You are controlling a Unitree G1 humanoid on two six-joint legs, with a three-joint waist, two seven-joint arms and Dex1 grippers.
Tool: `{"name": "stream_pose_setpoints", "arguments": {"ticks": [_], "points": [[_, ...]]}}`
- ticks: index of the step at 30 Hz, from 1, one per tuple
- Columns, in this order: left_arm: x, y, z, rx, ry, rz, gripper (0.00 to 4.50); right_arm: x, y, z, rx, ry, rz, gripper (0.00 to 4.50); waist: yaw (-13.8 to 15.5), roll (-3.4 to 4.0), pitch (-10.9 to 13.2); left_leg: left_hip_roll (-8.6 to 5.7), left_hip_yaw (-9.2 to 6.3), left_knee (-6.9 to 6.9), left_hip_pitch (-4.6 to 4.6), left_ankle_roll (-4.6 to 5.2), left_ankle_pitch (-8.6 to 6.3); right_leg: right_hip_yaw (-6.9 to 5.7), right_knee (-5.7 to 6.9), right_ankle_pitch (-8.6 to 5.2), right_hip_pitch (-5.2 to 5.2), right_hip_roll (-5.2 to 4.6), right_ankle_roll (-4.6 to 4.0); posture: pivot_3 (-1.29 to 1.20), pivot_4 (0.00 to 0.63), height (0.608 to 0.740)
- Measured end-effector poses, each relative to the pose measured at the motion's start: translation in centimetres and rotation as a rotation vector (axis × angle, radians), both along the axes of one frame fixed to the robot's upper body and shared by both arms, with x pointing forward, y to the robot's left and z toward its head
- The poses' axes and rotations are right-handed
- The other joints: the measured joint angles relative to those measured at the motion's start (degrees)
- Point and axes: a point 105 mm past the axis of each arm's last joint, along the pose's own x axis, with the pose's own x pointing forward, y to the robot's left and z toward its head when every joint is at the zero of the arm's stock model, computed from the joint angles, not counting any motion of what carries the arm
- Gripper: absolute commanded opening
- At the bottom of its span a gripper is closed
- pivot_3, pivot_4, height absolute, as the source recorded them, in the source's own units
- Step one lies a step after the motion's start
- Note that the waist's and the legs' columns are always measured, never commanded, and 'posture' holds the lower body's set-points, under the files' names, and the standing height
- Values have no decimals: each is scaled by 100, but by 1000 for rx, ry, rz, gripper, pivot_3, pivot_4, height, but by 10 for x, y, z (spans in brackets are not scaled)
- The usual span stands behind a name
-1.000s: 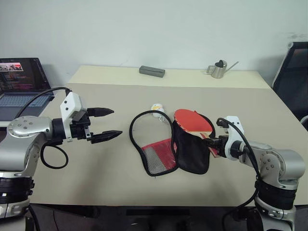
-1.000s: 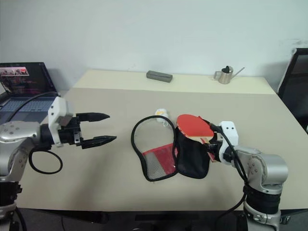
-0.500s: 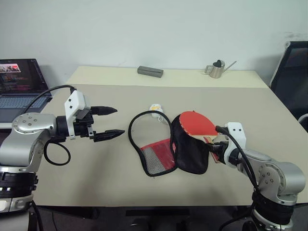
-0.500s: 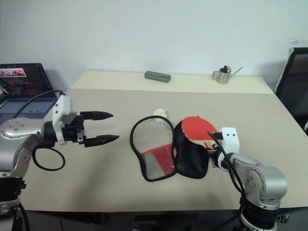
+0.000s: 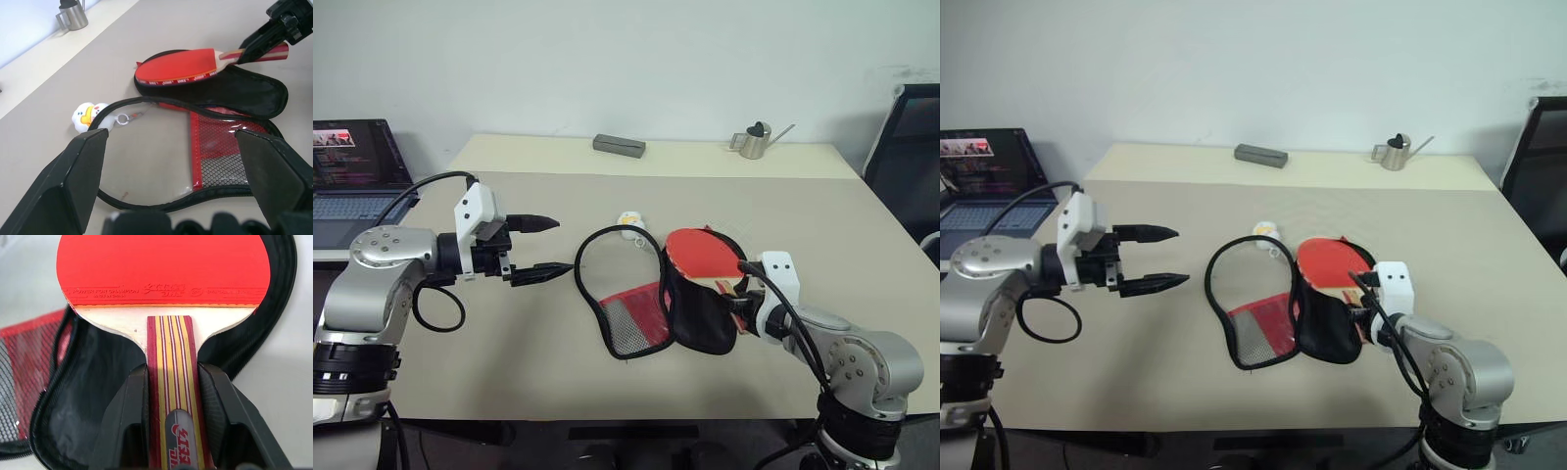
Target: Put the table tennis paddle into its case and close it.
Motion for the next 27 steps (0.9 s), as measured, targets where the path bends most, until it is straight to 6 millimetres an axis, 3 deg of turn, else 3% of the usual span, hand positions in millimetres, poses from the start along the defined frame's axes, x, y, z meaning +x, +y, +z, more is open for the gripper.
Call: {"name": "stream_pose_setpoints", "arguments": {"ticks": [19,26,27], "points": [[0,-1,-1,-7,1,-3,4500,1,-1,-1,-50,1,-23,1098,-1,0,0,1,0,-1,0,0,0,-1,-1,-2,-1,0,-4,0,150,740],[0,-1,-1,-8,1,-1,4500,4,8,5,-16,-20,2,3394,-6,-1,0,1,-1,-1,-1,0,0,-1,-1,-2,-1,0,-3,0,150,740],[0,-1,-1,-8,2,0,4500,3,9,6,-9,-23,13,3394,-6,-1,0,1,-1,-1,-1,0,0,-1,-1,-2,-1,0,-3,0,150,740]]}}
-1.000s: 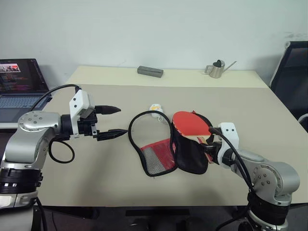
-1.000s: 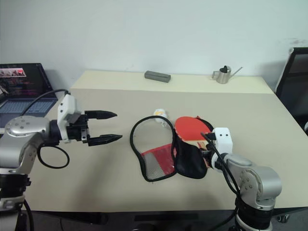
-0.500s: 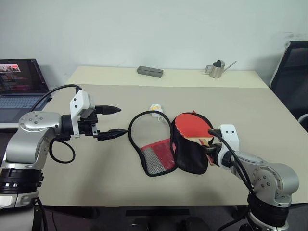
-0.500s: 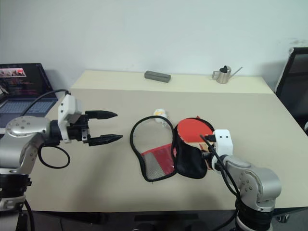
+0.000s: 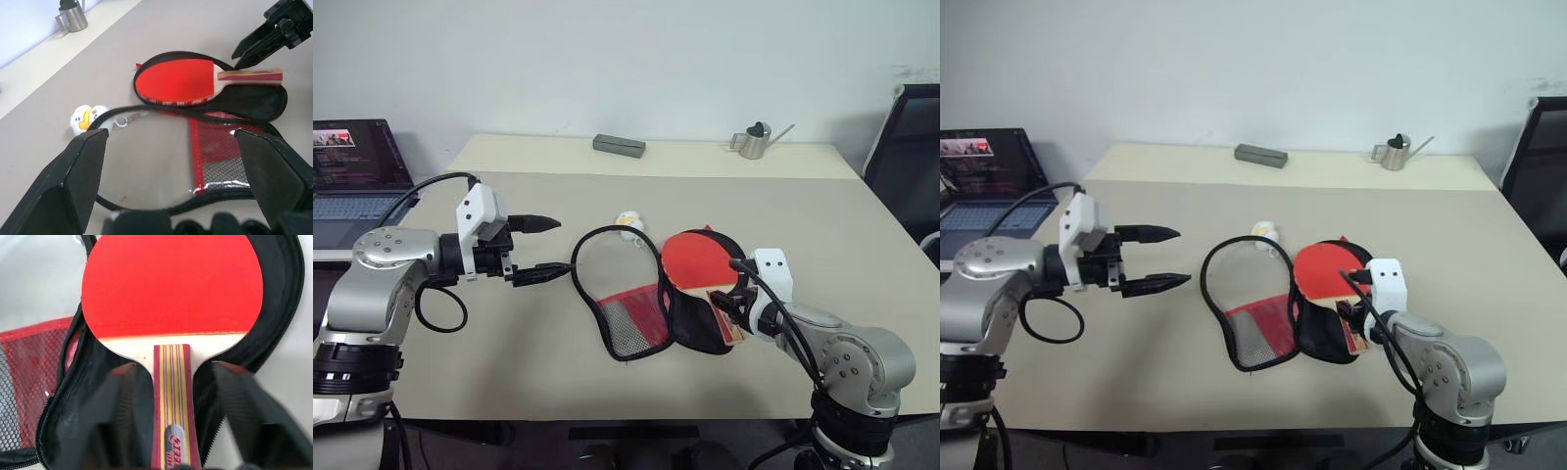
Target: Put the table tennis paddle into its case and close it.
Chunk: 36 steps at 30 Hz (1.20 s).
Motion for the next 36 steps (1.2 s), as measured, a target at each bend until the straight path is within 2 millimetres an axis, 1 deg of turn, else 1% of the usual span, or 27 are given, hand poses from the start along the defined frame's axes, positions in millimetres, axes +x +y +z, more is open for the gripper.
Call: {"name": "stream_pose_setpoints", "arguments": {"ticks": [2,4,9,10,12,15,17,19,20,24,25,27,29,31,36], "points": [[0,0,0,0,1,0,4500,-2,4,5,14,-21,39,3394,-1,0,0,0,0,0,0,0,0,0,0,0,0,0,1,0,150,740],[0,0,0,0,1,0,4500,-4,4,13,14,-64,78,3394,-1,0,0,0,0,0,-1,0,0,-1,-2,0,1,0,1,0,150,740],[0,0,-1,0,2,-3,4500,3,-4,44,25,-234,201,3394,-3,-1,1,0,1,0,0,0,0,-3,-6,-10,6,0,-15,0,150,740],[-1,0,-1,1,3,-4,4500,4,-9,47,37,-245,226,3031,-2,-1,1,0,1,0,0,0,0,-4,-6,-10,8,0,-14,0,150,740],[-1,0,-1,1,6,-9,4500,7,-20,51,36,-258,257,2519,3,-3,2,0,1,0,0,0,0,-6,-7,-9,10,0,-12,0,150,740],[-2,-2,-2,5,13,-22,4500,7,-37,53,2,-272,344,1487,13,-2,4,0,1,0,-1,1,-1,-9,-12,-10,15,-1,-11,0,150,740],[-2,-2,-3,5,15,-25,4500,6,-49,49,-27,-267,386,757,17,-7,2,2,0,0,-2,1,-1,-11,-15,-10,17,-1,-10,0,150,740],[-3,-3,-4,7,19,-33,4500,1,-57,36,-67,-236,446,118,23,-7,2,1,1,0,-2,1,-1,-10,-17,-10,20,-1,-11,0,150,740],[-3,-4,-5,8,23,-37,4500,-3,-59,30,-83,-215,484,27,27,-7,3,1,1,0,-4,1,-1,-9,-18,-10,20,-1,-11,0,150,740],[-9,-10,-9,23,46,-89,4500,-27,-57,12,-92,-126,660,27,33,-7,3,3,3,0,-5,1,-1,-8,-21,-11,26,-2,-11,0,150,740],[-12,-12,-11,28,53,-109,4500,-32,-56,8,-89,-109,696,27,27,-7,3,6,5,0,-5,0,-1,-8,-22,-11,26,-2,-12,0,150,740],[-15,-16,-13,36,66,-138,4500,-35,-52,7,-91,-110,741,27,23,-8,3,12,9,0,-5,0,-1,-9,-22,-12,27,-2,-15,0,150,740],[-18,-18,-14,45,70,-162,4500,-36,-49,2,-105,-107,781,27,29,-7,4,13,8,0,-3,0,-1,-10,-23,-13,23,-2,-17,0,150,740],[-18,-19,-14,48,72,-169,4500,-35,-49,-7,-136,-96,802,27,38,-7,4,12,7,1,-2,-1,-2,-11,-29,-14,21,-2,-18,0,150,740],[-17,-23,-12,57,65,-184,4500,-22,-55,-30,-226,-82,807,27,45,-10,3,8,8,2,-6,-1,-1,-9,-38,-12,22,-3,-14,0,150,740]]}}
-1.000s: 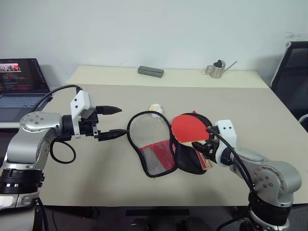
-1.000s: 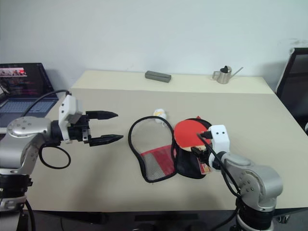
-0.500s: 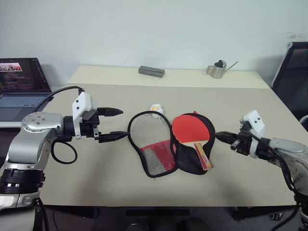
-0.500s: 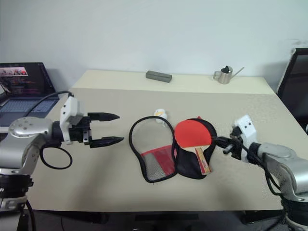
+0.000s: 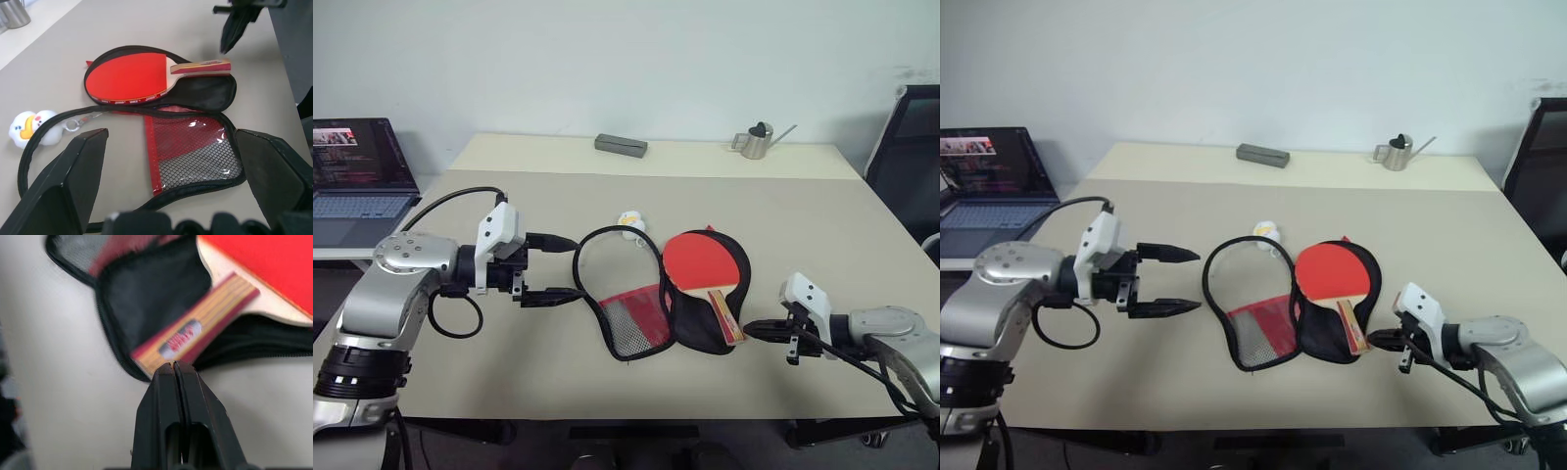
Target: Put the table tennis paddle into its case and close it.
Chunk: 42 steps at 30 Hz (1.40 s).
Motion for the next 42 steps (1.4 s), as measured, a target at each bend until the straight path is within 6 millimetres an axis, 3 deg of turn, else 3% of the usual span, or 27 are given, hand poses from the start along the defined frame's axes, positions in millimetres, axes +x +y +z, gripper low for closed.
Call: {"name": "stream_pose_setpoints", "arguments": {"ticks": [5,10,20,26,31,37,42], "points": [[1,-1,1,0,-5,-2,4500,16,-7,-16,-11,-5,-46,27,-1,-2,-1,-4,-1,-1,0,0,0,1,1,2,2,1,2,0,150,740],[0,-2,1,2,-6,-4,4500,10,-7,-13,6,26,10,27,0,-3,-3,-4,-5,-1,1,0,0,0,2,3,5,1,4,0,150,740],[-1,-2,0,6,-4,-6,4500,-22,24,-6,78,101,184,27,-4,-3,-4,-1,-4,0,4,0,0,0,2,3,5,1,4,0,150,740],[-2,-1,-3,9,4,3,4500,-16,43,-8,104,71,196,27,-1,-3,-4,-3,-5,0,3,0,0,1,4,3,4,1,4,0,150,740],[-1,1,-6,6,7,21,4500,-13,42,-7,106,78,183,27,3,-2,-3,-4,-5,1,3,0,0,2,4,4,4,1,5,0,150,740],[0,4,-4,6,0,40,4500,-12,43,19,233,122,158,27,1,-5,-5,-3,-5,1,3,0,0,2,7,5,4,1,7,0,150,740],[4,13,0,0,-15,86,4500,4,46,51,319,55,102,27,4,1,-2,-3,-5,1,4,0,0,2,8,13,2,1,21,0,150,740]]}}
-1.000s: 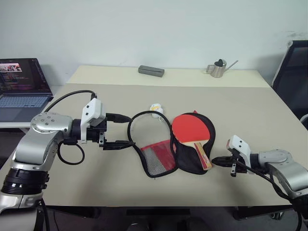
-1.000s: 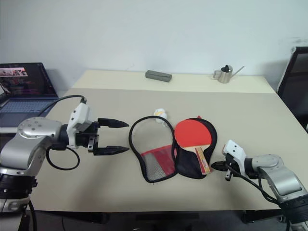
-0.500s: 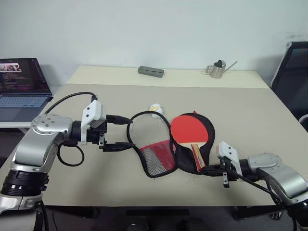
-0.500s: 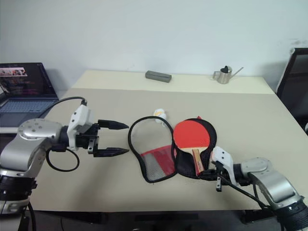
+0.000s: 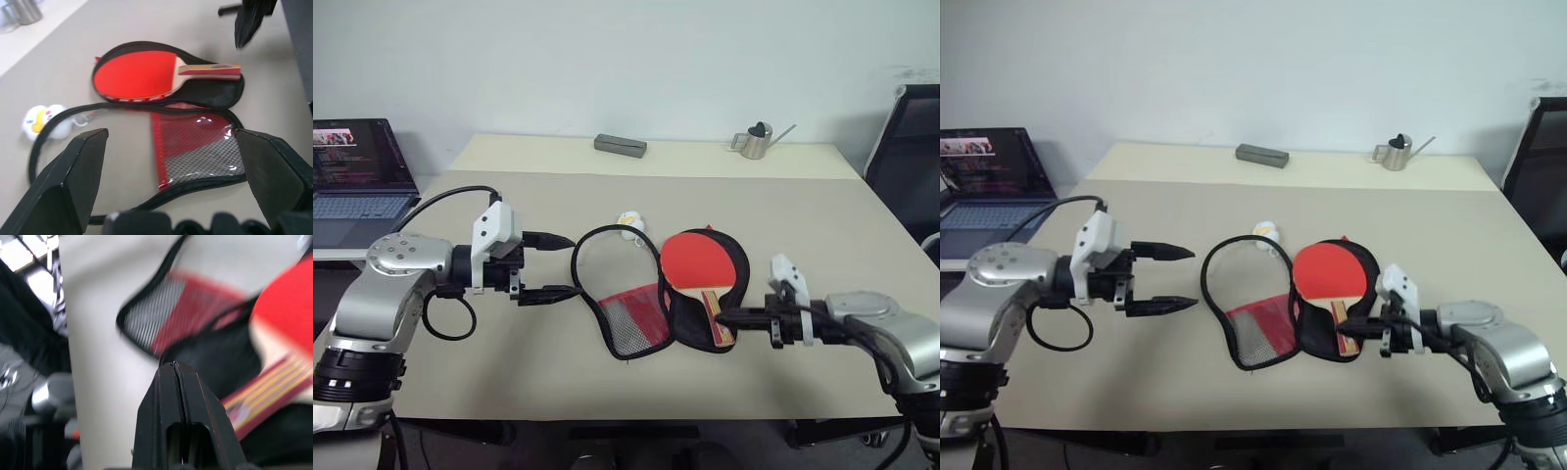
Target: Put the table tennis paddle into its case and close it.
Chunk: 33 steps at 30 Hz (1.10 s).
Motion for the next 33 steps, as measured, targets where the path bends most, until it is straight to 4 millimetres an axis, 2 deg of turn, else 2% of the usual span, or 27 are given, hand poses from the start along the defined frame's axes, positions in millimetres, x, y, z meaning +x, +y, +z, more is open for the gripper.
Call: {"name": "stream_pose_setpoints", "arguments": {"ticks": [4,8,14,20,24,29,33], "points": [[2,5,0,5,2,22,4500,9,-3,-2,-22,15,-93,891,2,-4,-2,-4,-1,0,-4,0,0,0,-1,2,-3,-3,3,0,150,740],[1,6,-3,7,11,26,4500,13,-4,-8,-89,18,-187,2330,5,-3,-2,-3,-2,-1,-4,0,0,1,0,1,-5,-6,2,0,150,740],[0,6,-4,8,13,23,4500,15,17,-20,-147,69,-374,4421,0,-3,-4,-4,-4,-1,-5,0,0,4,4,-10,-9,-7,-18,0,150,740],[1,0,0,2,1,-6,4500,15,27,-31,-177,137,-564,4421,1,-4,-5,-7,-8,-1,-5,0,0,2,7,-10,-11,-6,-18,0,150,740],[2,-3,4,5,-11,-24,4500,21,17,-34,-215,130,-685,4421,-1,-3,-6,-11,-5,-1,-4,0,0,3,7,-9,-11,-5,-17,0,150,740],[3,-5,2,3,-7,-30,4500,18,7,-49,-252,161,-770,4421,-14,-3,-7,-8,-5,-2,-1,1,0,3,22,2,-15,-1,3,0,150,740],[3,-6,2,7,-5,-32,4500,16,13,-55,-260,167,-775,4421,-27,-3,-7,-7,-5,-1,5,1,1,5,27,-2,-15,-1,-3,0,150,740]]}}
